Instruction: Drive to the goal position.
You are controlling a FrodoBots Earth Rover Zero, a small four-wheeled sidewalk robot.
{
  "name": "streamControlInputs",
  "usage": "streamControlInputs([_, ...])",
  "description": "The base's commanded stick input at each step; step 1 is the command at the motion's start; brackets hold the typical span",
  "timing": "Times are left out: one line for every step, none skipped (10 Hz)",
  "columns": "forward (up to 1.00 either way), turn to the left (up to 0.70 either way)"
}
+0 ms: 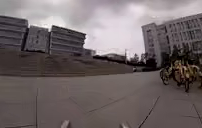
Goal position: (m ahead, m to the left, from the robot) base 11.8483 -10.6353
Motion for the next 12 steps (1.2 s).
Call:
streamControlInputs([1.00,-0.21])
streamControlInputs([1.00,-0.23])
streamControlInputs([1.00,-0.26])
streamControlInputs([1.00,-0.29])
streamControlInputs([1.00,-0.31])
streamControlInputs([1.00,-0.34])
streamControlInputs([1.00,-0.33])
streamControlInputs([1.00,-0.32])
streamControlInputs([1.00,-0.31])
streamControlInputs([1.00,-0.27])
streamControlInputs([1.00,-0.23])
streamControlInputs([1.00,-0.18])
